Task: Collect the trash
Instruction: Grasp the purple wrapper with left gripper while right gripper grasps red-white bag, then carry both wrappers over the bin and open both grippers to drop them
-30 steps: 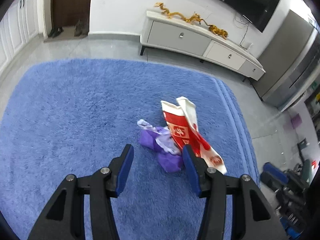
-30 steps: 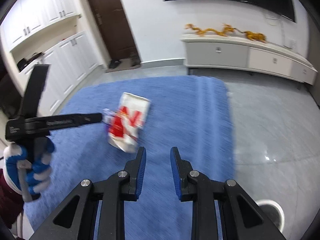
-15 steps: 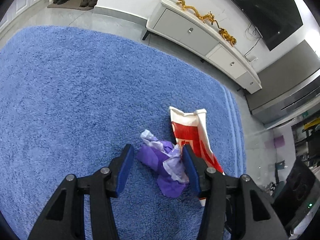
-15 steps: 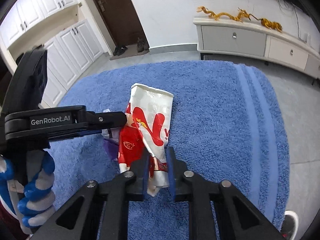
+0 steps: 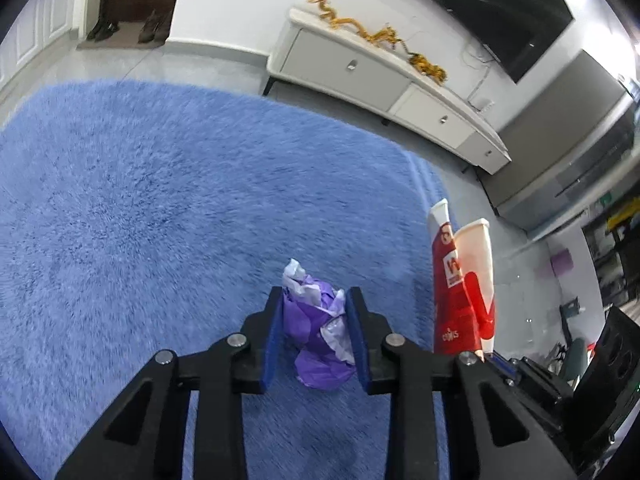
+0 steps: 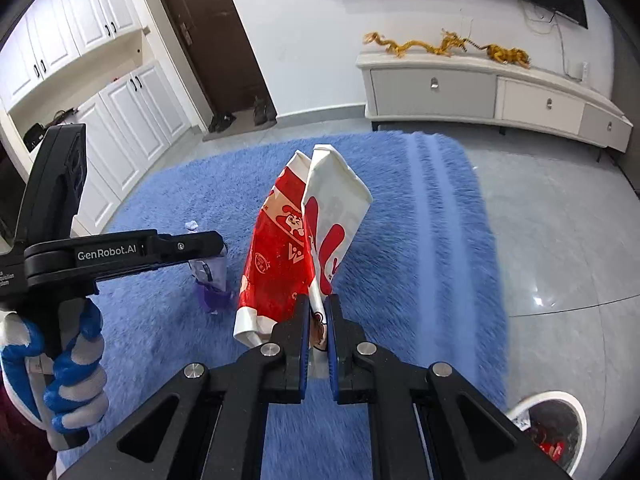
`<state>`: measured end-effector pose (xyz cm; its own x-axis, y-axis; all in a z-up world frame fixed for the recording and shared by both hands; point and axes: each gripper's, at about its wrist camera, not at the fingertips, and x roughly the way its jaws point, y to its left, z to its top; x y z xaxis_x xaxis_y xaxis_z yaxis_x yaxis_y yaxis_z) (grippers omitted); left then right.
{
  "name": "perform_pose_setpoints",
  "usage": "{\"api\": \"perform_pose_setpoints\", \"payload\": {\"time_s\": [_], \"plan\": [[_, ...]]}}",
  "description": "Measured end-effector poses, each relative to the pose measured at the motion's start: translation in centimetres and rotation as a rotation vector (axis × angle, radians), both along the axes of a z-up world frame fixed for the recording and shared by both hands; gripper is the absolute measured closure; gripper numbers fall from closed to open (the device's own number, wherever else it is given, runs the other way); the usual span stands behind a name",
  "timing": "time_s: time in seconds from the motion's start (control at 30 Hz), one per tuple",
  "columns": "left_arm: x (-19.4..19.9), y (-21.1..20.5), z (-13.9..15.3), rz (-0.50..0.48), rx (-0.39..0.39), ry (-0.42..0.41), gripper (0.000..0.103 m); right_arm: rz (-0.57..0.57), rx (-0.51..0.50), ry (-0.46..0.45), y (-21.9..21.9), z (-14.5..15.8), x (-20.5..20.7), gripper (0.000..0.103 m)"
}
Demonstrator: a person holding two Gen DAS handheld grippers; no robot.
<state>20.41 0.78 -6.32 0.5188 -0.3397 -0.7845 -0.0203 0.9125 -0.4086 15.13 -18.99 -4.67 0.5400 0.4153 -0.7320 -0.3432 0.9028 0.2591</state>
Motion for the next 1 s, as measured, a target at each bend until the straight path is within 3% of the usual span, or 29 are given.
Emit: {"api": "perform_pose_setpoints", "payload": {"time_s": [0.3,0.47,0.7,0.83,1.0], "plan": [[-4.3,-5.6,4.8,-0.099,0.022,-0.088,0.075,-0.1,-0.031,-0.085,-6.4,3.5,-5.2,0.095],[-6.5,-13.3,5.5,-0.257,0.011,-0.082,0.075,-0.193,-0.059,-0.082,-11.7,3.3,-8.2,0.095],[-9.3,-27.1,2.3,-0.501,0.023,-0.002,0.074,-0.398,-0.138,0.064,-21.6,-2.6,-11.8,0.095],[-10.0,-33.1,-0.3,-0.567,0.034,0.069,0.071,-0.492,-0.131,0.183,-26.6,-7.2,-13.1,0.095],[-9.0,-38.1,-3.1,-0.616,0.067,0.12,0.069,-0.531,-0.101,0.273,-28.7,-11.6,-12.5,0.094]]}}
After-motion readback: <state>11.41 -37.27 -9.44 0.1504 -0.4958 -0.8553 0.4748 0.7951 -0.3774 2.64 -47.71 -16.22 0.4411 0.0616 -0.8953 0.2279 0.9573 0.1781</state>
